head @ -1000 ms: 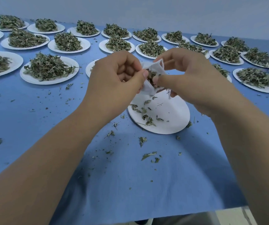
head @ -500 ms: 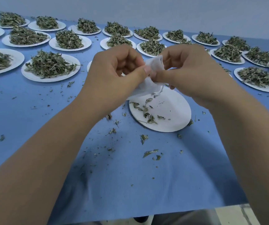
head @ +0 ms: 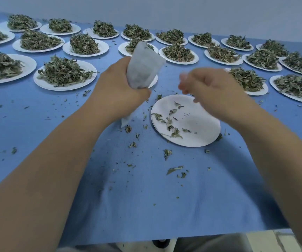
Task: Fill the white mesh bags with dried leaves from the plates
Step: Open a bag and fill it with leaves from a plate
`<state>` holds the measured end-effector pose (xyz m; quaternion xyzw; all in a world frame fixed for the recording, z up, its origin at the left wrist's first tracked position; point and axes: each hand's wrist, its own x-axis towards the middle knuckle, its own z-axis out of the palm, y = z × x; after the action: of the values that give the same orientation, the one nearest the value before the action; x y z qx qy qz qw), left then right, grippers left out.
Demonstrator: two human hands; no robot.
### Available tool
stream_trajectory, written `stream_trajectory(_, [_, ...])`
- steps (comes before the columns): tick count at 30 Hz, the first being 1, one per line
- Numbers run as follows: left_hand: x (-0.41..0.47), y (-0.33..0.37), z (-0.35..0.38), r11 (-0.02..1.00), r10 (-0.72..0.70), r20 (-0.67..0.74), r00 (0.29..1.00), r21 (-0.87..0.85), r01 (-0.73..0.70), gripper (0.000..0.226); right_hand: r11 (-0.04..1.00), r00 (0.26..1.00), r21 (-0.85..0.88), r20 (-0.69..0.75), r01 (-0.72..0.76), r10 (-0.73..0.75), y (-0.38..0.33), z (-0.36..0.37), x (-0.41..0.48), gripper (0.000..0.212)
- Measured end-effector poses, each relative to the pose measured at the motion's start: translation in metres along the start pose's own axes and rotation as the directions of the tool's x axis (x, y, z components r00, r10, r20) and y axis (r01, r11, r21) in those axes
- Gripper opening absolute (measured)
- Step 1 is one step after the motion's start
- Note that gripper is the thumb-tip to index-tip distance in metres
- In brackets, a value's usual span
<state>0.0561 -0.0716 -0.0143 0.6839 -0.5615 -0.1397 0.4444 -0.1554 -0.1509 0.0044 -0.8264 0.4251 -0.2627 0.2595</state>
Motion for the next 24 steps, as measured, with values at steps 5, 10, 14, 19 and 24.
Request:
stream_trajectory(5, [-0.002,-0.004,0.025,0.971,0.095,0.079,0.992,0.212,-0.11,0.027,0.929,0.915,-0.269,0.377,0.254,-0.141,0.007,0.028,-0.024,0.056])
stream_trajectory(10, [0.006,-0.014,0.04,0.961,0.089,0.103,0.991,0.253,-0.113,0.018,0.877,0.884,-0.266,0.365,0.399,-0.291,0.006,0.032,-0.031,0.023])
stream_trajectory(14, [0.006,-0.018,0.042,0.96,0.109,0.102,0.989,0.248,-0.131,0.017,0.842,0.851,-0.237,0.349,0.485,-0.392,0.01,0.027,-0.044,0.024])
stream_trajectory(19, [0.003,-0.017,0.042,0.949,0.133,0.089,0.987,0.274,-0.152,0.022,0.867,0.887,-0.234,0.269,0.439,-0.377,0.017,0.016,-0.056,0.024])
stream_trajectory(24, [0.002,-0.016,0.044,0.938,0.134,0.092,0.987,0.31,-0.157,0.015,0.878,0.844,-0.15,0.387,0.455,-0.372,0.007,0.003,-0.063,0.043])
